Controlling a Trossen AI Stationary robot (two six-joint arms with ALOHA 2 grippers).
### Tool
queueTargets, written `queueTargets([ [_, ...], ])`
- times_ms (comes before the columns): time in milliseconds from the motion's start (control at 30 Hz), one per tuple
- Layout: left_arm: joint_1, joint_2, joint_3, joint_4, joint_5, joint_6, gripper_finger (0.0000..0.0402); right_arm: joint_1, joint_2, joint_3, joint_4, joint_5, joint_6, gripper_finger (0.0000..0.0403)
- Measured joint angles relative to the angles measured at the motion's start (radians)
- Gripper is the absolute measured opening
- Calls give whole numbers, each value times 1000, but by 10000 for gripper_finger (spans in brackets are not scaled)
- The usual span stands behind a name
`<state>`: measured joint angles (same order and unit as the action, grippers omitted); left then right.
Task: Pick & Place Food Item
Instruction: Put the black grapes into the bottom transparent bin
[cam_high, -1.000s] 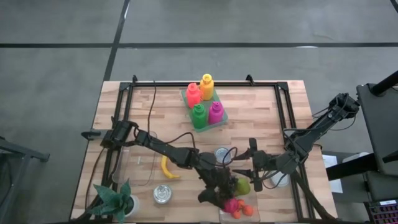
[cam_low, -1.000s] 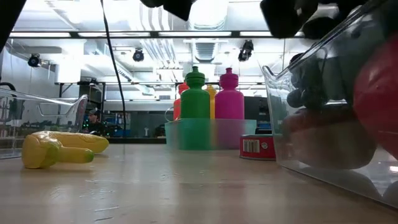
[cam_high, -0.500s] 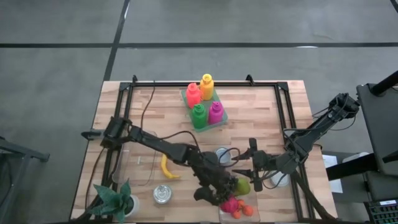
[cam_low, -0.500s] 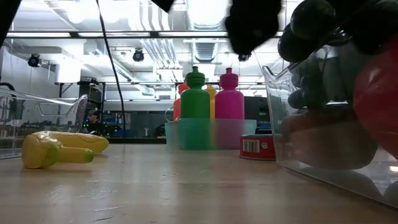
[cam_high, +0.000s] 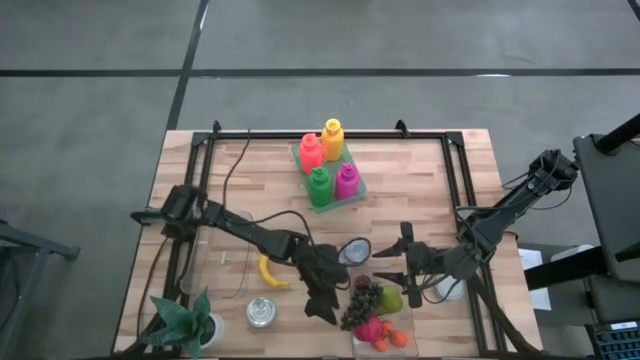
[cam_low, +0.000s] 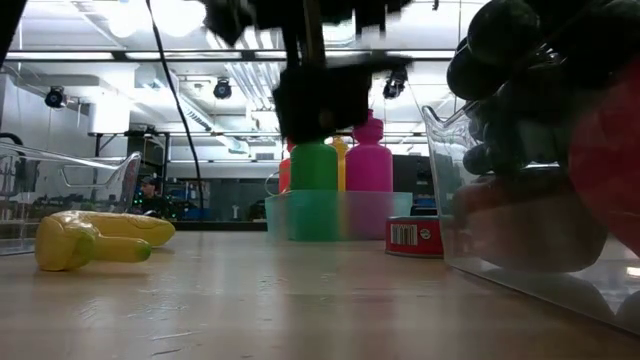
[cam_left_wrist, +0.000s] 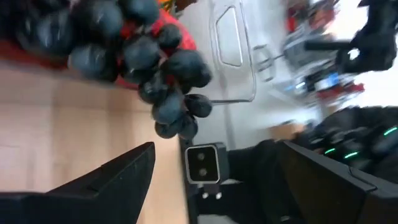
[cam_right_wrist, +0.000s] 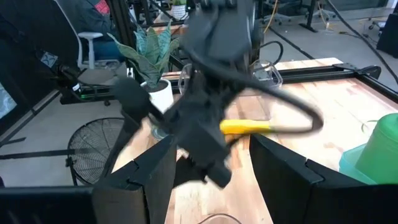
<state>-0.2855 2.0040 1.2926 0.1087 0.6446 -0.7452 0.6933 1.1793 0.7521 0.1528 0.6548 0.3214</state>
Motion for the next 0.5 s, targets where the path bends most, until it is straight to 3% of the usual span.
queueTargets([
  [200, 1, 80, -93, 339, 74, -203, 341, -1, 0, 0, 0, 0, 0, 199],
  [500, 2, 175, -25, 401, 116, -225, 340, -1, 0, 0, 0, 0, 0, 199],
])
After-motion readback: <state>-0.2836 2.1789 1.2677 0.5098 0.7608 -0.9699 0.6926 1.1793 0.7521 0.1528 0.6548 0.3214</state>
